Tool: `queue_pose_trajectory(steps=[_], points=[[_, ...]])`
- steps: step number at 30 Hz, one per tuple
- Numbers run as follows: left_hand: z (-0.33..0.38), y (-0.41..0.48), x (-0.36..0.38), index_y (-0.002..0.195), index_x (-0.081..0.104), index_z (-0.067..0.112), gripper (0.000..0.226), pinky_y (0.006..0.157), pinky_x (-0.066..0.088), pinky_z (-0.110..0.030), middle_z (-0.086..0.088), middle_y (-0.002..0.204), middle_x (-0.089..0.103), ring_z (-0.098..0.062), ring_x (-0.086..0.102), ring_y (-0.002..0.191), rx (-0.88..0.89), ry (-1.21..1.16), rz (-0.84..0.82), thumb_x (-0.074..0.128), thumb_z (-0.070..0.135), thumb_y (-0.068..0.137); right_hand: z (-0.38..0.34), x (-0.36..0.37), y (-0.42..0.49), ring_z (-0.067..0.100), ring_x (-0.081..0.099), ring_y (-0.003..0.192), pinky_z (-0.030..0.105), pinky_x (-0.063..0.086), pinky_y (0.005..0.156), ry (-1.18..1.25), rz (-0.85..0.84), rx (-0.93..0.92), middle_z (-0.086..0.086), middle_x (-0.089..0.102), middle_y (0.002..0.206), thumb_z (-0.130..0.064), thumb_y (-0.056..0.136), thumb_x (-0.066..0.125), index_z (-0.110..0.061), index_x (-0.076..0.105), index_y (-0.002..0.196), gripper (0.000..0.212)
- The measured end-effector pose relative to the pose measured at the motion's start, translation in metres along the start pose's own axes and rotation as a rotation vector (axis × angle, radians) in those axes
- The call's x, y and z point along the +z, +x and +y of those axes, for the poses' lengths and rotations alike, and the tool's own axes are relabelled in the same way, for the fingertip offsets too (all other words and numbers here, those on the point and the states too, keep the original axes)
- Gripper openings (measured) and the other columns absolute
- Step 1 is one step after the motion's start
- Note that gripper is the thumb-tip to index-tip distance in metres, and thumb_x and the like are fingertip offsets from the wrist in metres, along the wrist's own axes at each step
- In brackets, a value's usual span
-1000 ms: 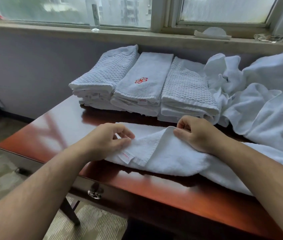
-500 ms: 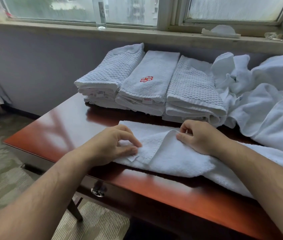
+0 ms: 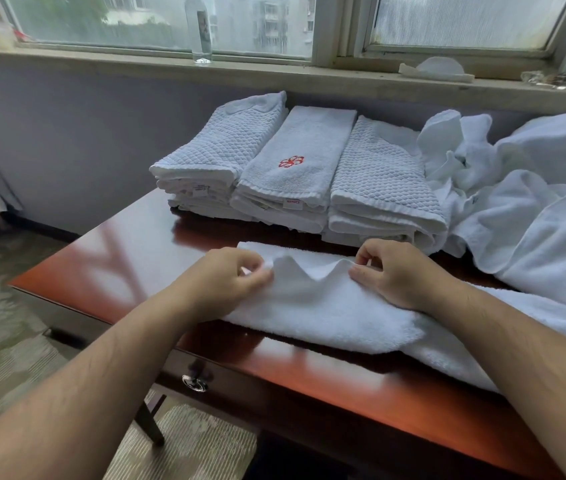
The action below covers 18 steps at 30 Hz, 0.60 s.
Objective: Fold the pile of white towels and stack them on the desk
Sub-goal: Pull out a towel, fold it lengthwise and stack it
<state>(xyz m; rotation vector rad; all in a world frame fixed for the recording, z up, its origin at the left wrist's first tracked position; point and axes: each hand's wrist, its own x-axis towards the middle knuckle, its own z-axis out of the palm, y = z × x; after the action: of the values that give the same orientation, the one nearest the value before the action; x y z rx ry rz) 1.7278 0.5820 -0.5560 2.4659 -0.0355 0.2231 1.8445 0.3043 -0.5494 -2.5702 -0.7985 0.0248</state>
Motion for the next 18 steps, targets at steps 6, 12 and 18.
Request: queue_pose_trajectory(steps=[6,12,18], points=[[-0.007,0.023,0.003,0.071,0.052,0.014,0.042,0.055,0.031,-0.032,0.002,0.072,0.057,-0.014,0.049,0.067,-0.402,0.083,0.176,0.044,0.039,0.104,-0.008,-0.002,0.006,-0.003,0.053,0.075,0.028,0.043,0.063,-0.126,0.026,-0.058,-0.017,0.058,0.078,-0.056,0.092,0.061,-0.041,0.056,0.092,0.017],[-0.013,0.033,0.008,0.084,0.054,0.021,0.032,0.061,0.033,-0.035,0.003,0.082,0.056,-0.021,0.052,0.079,-0.406,0.242,0.167,0.041,0.044,0.102,0.004,-0.013,0.004,0.009,0.06,0.072,0.027,0.042,0.06,-0.134,-0.102,0.066,-0.01,0.066,0.077,-0.063,0.086,0.063,-0.028,0.063,0.081,0.036],[-0.003,0.033,0.012,0.105,0.055,0.021,0.023,0.074,0.042,-0.04,-0.005,0.107,0.06,-0.028,0.053,0.094,-0.362,0.407,0.263,0.05,0.042,0.098,0.014,-0.02,-0.007,0.001,0.058,0.074,0.023,0.039,0.06,-0.125,-0.044,0.037,-0.015,0.064,0.08,-0.048,0.093,0.066,-0.033,0.063,0.086,0.016]])
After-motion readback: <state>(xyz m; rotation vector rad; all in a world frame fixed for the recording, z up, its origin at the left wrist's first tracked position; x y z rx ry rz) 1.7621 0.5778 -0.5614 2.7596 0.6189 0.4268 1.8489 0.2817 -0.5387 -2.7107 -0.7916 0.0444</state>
